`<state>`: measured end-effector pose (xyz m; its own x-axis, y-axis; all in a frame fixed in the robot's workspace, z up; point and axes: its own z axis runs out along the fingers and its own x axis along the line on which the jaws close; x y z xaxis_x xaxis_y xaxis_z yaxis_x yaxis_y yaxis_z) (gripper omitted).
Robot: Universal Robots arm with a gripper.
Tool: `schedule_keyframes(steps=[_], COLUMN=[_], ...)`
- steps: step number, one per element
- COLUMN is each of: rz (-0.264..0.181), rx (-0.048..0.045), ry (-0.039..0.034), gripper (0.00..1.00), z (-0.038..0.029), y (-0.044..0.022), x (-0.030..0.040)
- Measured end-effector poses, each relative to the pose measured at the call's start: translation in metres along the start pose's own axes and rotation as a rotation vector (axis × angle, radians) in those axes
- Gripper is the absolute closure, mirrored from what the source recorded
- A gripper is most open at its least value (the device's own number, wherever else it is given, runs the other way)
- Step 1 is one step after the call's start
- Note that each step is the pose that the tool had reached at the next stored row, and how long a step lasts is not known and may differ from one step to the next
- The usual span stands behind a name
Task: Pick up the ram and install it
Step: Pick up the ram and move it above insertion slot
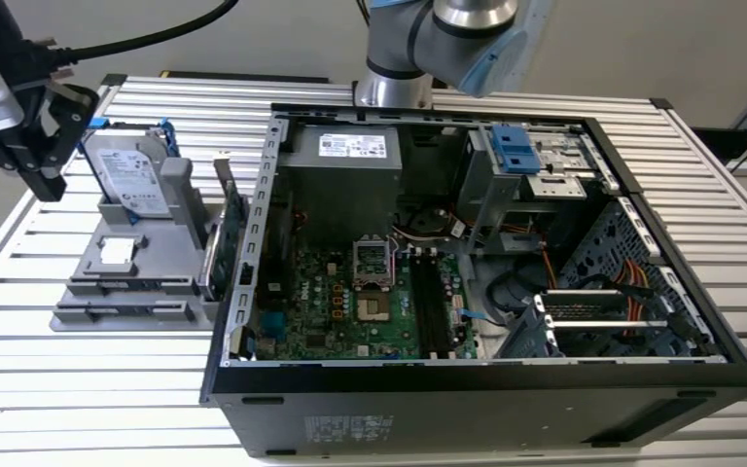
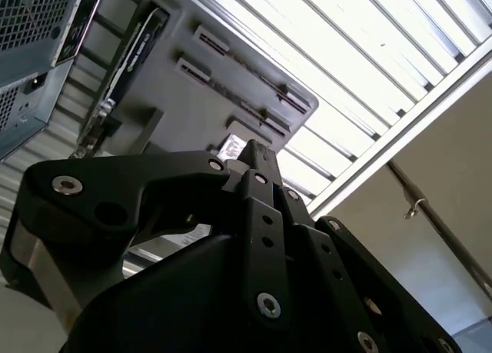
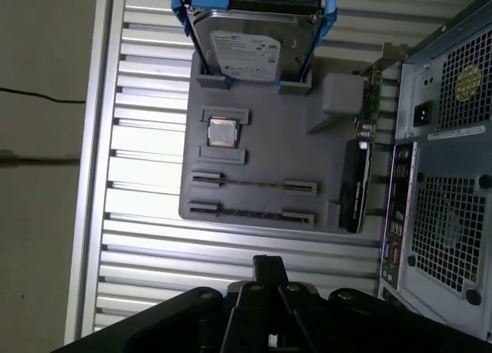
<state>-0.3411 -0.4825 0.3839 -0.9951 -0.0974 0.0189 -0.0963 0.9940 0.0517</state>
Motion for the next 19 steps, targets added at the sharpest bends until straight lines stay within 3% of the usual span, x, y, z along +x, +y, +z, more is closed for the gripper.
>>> schedule_keyframes(steps=[19], rz=[-0.118], rx=[0.0023], ry=[0.0061], gripper=[1.0], z=[0.0], y=[0.0002], x=[0.0])
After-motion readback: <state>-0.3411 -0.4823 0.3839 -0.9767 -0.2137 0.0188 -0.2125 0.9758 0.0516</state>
